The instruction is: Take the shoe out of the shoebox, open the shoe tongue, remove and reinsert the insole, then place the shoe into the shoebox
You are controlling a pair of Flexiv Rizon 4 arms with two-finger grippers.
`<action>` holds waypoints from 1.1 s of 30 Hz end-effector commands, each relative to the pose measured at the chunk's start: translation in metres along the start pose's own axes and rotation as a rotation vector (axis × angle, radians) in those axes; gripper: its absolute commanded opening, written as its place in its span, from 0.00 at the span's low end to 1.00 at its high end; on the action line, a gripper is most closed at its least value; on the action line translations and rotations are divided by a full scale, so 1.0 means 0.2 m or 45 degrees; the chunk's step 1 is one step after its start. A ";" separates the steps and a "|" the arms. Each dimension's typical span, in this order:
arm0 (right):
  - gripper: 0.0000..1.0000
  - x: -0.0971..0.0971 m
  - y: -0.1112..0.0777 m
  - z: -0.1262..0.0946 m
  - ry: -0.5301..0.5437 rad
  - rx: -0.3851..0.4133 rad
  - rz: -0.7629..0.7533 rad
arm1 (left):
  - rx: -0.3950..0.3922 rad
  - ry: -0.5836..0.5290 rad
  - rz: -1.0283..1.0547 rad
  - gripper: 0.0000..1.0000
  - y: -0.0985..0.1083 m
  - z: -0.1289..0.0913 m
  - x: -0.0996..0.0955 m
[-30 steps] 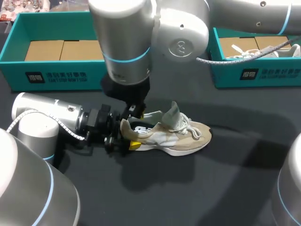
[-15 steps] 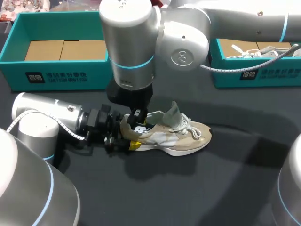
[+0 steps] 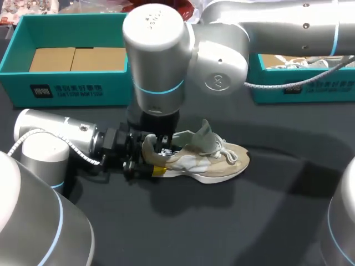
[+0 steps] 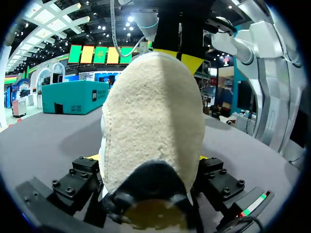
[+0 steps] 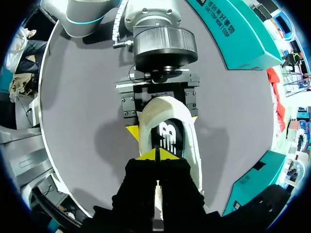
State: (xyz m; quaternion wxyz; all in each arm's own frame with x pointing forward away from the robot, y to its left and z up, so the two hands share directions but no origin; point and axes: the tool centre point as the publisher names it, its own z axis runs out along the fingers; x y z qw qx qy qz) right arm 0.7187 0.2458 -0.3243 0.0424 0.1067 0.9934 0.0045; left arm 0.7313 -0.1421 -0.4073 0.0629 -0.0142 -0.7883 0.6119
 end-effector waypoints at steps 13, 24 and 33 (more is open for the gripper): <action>0.00 -0.03 -0.05 0.08 0.028 -0.059 -0.029 | 0.000 -0.003 -0.001 0.00 0.02 0.00 0.01; 0.00 -0.09 -0.04 0.23 0.017 -0.109 -0.049 | 0.000 -0.003 -0.001 0.00 0.02 0.00 0.01; 0.00 -0.12 -0.13 0.32 -0.017 -0.092 0.057 | 0.000 -0.003 -0.001 0.00 0.02 0.00 0.01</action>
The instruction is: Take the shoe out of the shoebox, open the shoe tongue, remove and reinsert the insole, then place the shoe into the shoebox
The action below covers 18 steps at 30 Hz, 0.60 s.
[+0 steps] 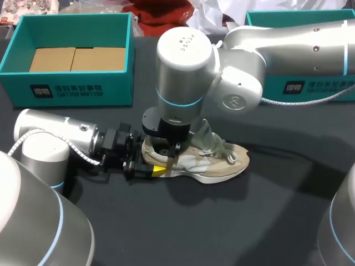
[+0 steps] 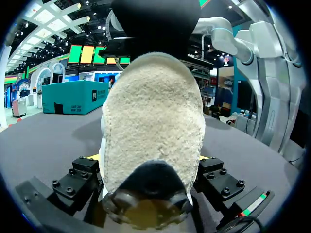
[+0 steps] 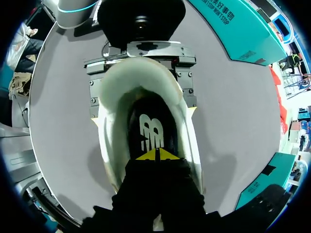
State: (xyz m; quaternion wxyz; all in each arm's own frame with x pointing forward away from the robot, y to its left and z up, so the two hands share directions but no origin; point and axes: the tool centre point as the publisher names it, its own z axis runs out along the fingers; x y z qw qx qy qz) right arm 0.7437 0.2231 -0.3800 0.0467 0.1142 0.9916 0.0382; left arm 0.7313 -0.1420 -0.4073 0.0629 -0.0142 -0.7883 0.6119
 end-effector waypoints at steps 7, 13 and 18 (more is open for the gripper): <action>0.00 0.00 -0.16 0.00 -0.060 0.010 0.132 | 0.000 -0.003 -0.001 0.00 0.02 0.00 0.01; 0.04 0.00 -0.21 -0.03 -0.100 0.026 0.173 | 0.000 -0.003 -0.001 0.00 0.02 0.00 0.01; 0.44 -0.01 -0.24 -0.04 -0.112 0.019 0.193 | 0.000 -0.003 -0.001 0.00 0.02 0.00 0.01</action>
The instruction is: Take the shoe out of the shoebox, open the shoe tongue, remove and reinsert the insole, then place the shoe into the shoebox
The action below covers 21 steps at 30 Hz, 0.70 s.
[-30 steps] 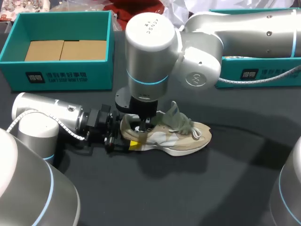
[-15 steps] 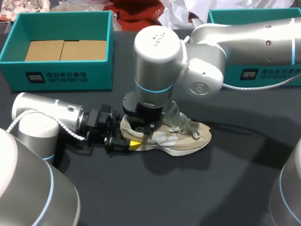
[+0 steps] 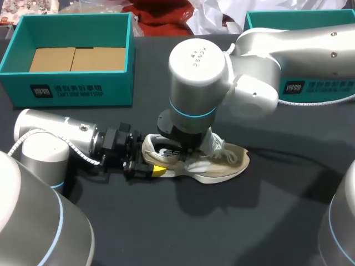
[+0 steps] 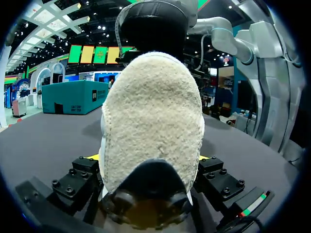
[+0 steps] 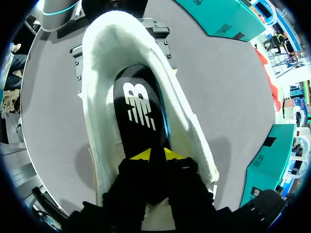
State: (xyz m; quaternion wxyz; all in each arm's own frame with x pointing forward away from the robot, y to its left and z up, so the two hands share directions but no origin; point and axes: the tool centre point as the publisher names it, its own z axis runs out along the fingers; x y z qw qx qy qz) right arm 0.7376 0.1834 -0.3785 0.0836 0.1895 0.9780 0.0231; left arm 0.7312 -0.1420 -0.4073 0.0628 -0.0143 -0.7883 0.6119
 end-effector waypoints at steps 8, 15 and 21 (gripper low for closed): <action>0.63 -0.02 -0.05 0.02 -0.001 -0.013 0.009 | 0.000 -0.003 -0.001 0.00 0.02 0.00 0.01; 0.80 -0.03 -0.05 0.11 0.069 -0.004 0.011 | 0.000 -0.003 -0.001 0.00 0.02 0.00 0.01; 0.78 0.01 -0.03 0.20 0.162 0.010 -0.024 | 0.000 -0.003 -0.001 0.00 0.02 0.00 0.01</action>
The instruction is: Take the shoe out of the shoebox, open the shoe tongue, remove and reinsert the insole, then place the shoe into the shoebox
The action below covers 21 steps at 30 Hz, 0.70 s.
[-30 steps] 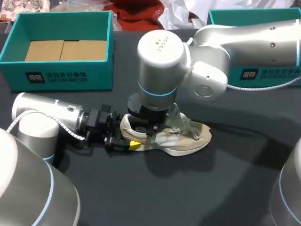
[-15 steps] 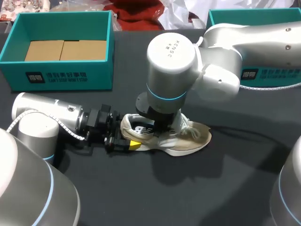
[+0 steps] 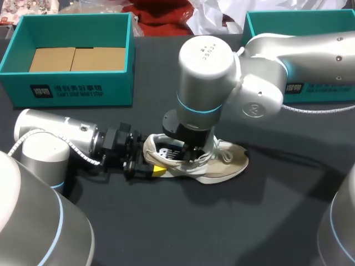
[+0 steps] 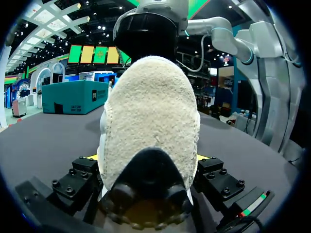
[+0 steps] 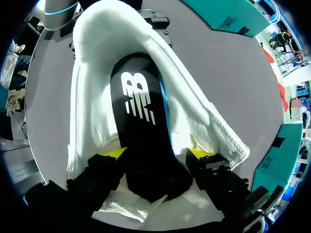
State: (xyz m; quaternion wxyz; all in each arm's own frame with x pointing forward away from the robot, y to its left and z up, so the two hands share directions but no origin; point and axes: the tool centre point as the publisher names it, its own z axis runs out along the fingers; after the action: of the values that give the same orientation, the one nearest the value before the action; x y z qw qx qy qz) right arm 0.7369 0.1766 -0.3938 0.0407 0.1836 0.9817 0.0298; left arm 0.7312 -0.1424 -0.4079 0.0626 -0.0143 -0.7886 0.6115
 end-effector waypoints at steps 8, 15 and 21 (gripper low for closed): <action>0.59 0.07 -0.01 0.20 0.144 0.039 -0.024 | 0.001 -0.002 -0.001 0.00 0.02 0.00 0.01; 0.36 0.14 -0.05 0.21 0.184 0.055 -0.007 | 0.001 -0.002 -0.001 0.00 0.02 0.00 0.01; 0.00 0.16 -0.06 0.21 0.207 0.056 -0.014 | 0.001 -0.002 -0.001 0.00 0.02 0.00 0.01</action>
State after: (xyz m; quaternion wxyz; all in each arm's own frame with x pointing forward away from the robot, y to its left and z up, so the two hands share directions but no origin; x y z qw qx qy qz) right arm 0.7202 0.1771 -0.3982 -0.0407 0.1775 0.9831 0.0208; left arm 0.7304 -0.1421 -0.4080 0.0627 -0.0148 -0.7884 0.6118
